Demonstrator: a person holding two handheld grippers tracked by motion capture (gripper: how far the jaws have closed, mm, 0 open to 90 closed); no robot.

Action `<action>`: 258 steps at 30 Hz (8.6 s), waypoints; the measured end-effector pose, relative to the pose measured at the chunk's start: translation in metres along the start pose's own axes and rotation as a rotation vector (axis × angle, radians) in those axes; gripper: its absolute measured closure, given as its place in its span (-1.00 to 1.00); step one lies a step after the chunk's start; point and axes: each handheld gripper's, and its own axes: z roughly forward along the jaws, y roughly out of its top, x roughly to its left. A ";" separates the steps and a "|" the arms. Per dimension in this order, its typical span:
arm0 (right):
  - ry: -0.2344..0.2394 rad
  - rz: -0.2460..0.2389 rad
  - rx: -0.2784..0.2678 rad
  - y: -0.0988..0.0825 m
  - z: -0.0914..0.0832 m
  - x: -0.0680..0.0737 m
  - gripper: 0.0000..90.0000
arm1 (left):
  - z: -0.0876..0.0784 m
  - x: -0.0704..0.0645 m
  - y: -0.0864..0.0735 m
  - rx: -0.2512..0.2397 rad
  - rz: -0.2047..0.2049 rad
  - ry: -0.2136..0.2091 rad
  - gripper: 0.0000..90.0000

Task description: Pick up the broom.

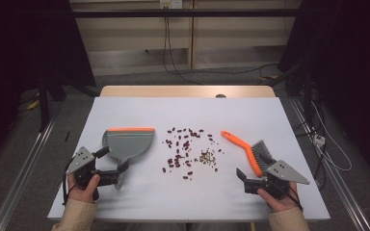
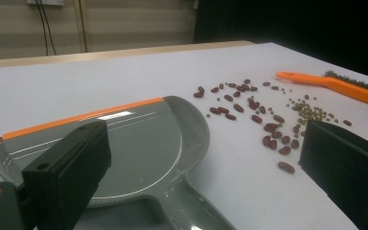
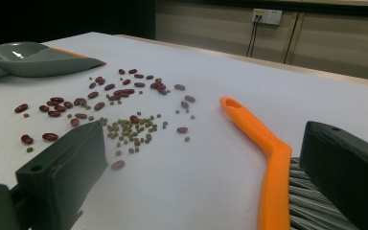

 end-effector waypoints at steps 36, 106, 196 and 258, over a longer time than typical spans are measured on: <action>-0.052 0.055 0.083 0.031 0.041 -0.031 -0.89 | 0.001 -0.001 0.000 -0.006 -0.005 -0.013 -0.92; 0.122 -0.024 0.719 0.043 0.134 -0.082 0.48 | 0.005 -0.001 -0.002 0.025 0.009 -0.022 -0.92; 0.046 0.035 0.048 0.070 0.029 -0.078 0.57 | 0.033 -0.052 0.036 0.001 0.097 -0.111 -0.91; 0.240 0.184 0.029 0.113 0.109 0.027 -0.06 | 0.163 -0.135 0.063 0.150 0.003 -0.147 0.57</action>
